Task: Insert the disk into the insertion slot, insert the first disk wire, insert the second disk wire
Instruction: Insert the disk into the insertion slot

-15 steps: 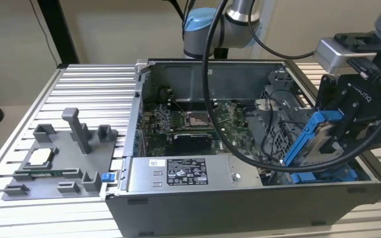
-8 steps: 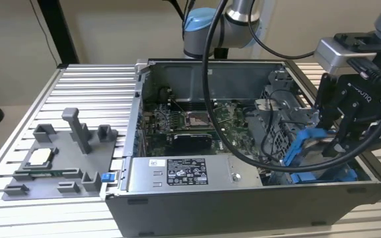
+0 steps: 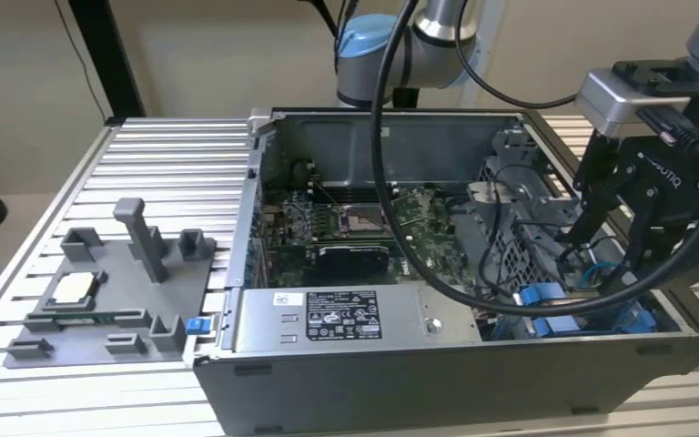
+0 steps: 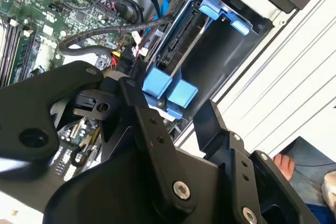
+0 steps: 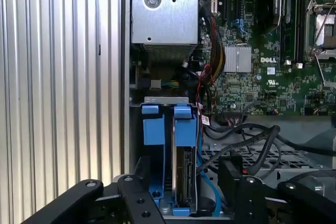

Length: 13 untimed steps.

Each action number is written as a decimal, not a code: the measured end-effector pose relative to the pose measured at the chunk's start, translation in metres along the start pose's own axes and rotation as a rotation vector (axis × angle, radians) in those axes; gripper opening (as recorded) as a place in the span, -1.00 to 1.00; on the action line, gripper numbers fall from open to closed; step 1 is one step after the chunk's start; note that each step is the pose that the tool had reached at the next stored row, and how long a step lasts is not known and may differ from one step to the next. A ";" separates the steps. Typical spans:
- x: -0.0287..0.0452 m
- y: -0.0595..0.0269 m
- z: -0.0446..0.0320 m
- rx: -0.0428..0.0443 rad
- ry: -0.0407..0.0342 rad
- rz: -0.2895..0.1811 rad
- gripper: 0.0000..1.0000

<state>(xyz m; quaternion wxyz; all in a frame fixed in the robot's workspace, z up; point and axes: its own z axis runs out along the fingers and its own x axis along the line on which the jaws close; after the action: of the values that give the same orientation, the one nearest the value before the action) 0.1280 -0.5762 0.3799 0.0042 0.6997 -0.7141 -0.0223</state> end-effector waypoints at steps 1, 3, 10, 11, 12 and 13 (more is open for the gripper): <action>0.0000 0.0000 -0.0002 0.0000 0.0001 0.000 1.00; -0.0001 0.0001 -0.0021 0.0000 0.0006 0.000 1.00; -0.0013 0.0016 -0.0077 0.0000 0.0004 0.001 1.00; -0.0014 0.0019 -0.0100 0.0000 0.0006 0.001 1.00; -0.0014 0.0021 -0.0122 0.0000 0.0004 0.001 1.00; -0.0015 0.0024 -0.0143 0.0000 0.0004 0.001 1.00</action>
<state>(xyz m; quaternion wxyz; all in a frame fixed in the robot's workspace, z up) 0.1262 -0.5750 0.3943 0.0044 0.6994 -0.7143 -0.0222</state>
